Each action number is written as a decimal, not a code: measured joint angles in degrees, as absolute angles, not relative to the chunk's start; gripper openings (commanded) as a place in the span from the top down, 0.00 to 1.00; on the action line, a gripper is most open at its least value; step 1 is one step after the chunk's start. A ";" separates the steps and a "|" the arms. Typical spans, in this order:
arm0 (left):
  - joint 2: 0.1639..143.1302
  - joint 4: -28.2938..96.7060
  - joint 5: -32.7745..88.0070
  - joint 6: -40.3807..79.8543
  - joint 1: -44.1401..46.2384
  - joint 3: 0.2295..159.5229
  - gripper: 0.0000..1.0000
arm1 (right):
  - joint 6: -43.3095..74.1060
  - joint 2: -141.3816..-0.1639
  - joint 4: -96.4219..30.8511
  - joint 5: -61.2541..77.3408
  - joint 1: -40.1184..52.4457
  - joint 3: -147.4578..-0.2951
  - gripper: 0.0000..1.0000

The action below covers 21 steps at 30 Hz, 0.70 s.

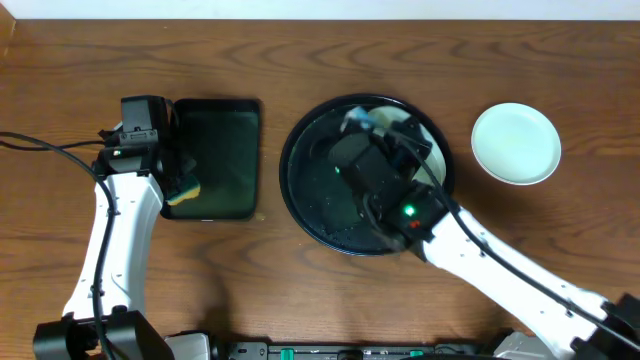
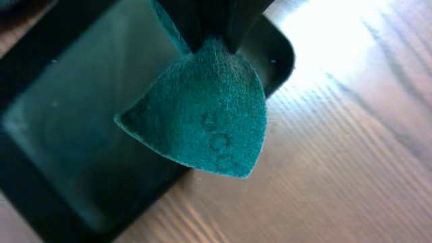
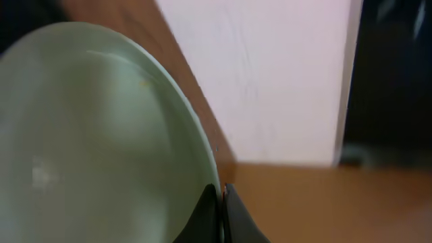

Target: Clean dirty plates on tray and stack at the side

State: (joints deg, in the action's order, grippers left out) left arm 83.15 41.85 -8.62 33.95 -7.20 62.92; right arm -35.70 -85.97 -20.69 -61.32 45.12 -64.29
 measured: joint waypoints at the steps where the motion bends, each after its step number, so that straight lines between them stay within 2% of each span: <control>1: 83.24 41.32 -7.68 33.54 -7.20 62.92 0.92 | -32.14 -86.26 -20.18 -61.60 43.83 -64.29 0.99; 7: 84.93 36.93 1.78 29.54 -7.18 62.92 0.93 | -17.21 -83.40 -21.80 -55.27 36.05 -64.29 0.99; 14: 92.31 31.99 8.05 27.16 -7.07 62.92 0.93 | -1.37 -76.16 -27.42 -28.38 18.81 -64.34 0.99; 21: 99.42 26.41 9.13 26.70 -7.07 62.92 0.92 | 4.60 -75.85 -31.24 -7.57 1.87 -64.31 0.99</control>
State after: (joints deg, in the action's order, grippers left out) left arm 99.42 26.41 9.13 26.70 -7.07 62.92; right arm 4.60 -75.85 -31.24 -7.57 1.87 -64.31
